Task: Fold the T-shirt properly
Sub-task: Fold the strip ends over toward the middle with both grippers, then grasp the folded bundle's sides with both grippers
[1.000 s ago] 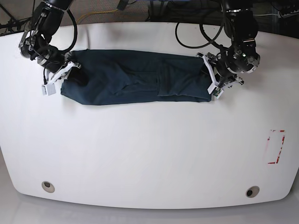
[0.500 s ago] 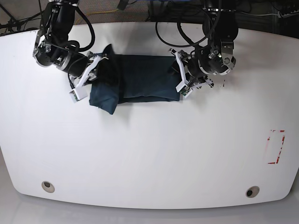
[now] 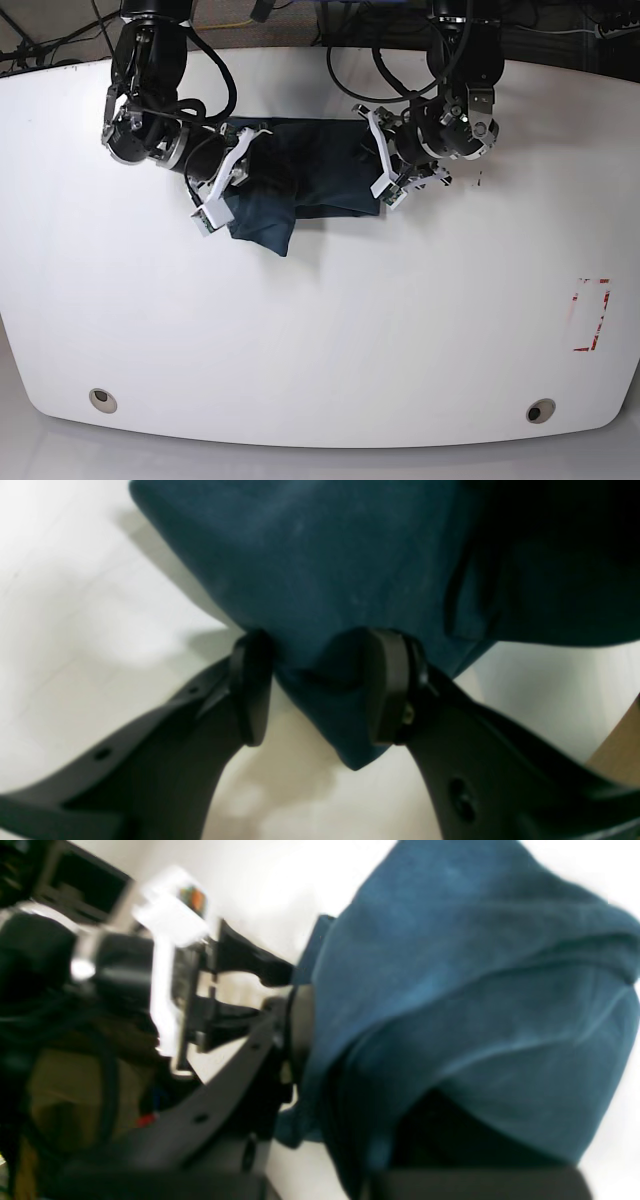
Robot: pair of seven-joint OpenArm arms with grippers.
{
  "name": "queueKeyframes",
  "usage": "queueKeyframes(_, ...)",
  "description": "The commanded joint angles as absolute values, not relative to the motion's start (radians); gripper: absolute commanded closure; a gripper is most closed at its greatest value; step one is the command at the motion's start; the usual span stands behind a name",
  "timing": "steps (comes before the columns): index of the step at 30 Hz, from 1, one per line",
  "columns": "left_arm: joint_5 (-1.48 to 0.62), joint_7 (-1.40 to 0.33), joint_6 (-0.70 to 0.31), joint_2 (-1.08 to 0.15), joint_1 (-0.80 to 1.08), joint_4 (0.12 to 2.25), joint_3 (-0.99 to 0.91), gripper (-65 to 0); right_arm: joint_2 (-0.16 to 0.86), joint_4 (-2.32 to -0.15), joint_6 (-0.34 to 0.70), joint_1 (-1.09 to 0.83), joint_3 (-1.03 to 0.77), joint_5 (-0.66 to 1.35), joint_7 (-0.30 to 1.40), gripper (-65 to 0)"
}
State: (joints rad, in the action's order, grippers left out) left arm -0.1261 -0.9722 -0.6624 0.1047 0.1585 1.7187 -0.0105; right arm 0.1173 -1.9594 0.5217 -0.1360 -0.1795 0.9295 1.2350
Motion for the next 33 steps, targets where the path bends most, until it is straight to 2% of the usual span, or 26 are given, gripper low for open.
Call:
queueKeyframes(1, -0.142, -0.954, -0.661, 0.11, 0.147, 1.735, -0.008, -26.2, 0.111, -1.974, 0.527, -0.108, -0.139, 0.929, 1.213, -7.5)
queueKeyframes(4, -0.142, -0.955, -0.661, 0.11, 0.147, 1.741, -0.008, -26.2, 0.099, -1.974, 0.522, -0.107, -0.09, 0.897, 1.211, -21.7)
queueKeyframes(5, -0.142, -0.955, -0.661, 0.11, 0.147, 1.741, -0.008, -26.2, 0.094, -1.974, 0.521, -0.107, -0.074, 0.888, 1.211, -28.4)
queueKeyframes(8, -0.143, -0.955, -0.661, 0.11, 0.147, 1.741, -0.008, -26.2, 0.087, -1.974, 0.519, -0.107, -0.038, 0.86, 1.208, -40.9)
queueKeyframes(11, -0.143, -0.954, -0.664, 0.11, 0.147, 1.741, -0.01, -26.2, 0.042, -1.972, 0.518, -0.104, -0.021, 0.797, 1.201, -48.4)
queueKeyframes(15, -0.145, -0.951, -0.667, 0.11, 0.147, 1.778, -0.021, -26.2, -0.002, -1.979, 0.529, -0.096, -0.019, 0.671, 1.164, -49.6)
queueKeyframes(17, -0.145, -0.951, -0.667, 0.11, 0.151, 1.833, -0.048, -26.2, 0.001, -1.986, 0.529, -0.099, -0.024, 0.682, 1.158, -49.6)
queueKeyframes(28, -0.143, -0.951, -0.667, 0.07, 0.117, 1.945, -0.26, -26.2, 0.171, -1.989, 0.529, -0.117, -0.093, 0.866, 1.073, -49.5)
queueKeyframes(33, -0.143, -0.957, -0.667, -0.013, 0.114, 1.946, -0.199, -26.2, 0.193, -1.982, 0.529, -0.116, -0.16, 0.829, 1.064, -49.5)
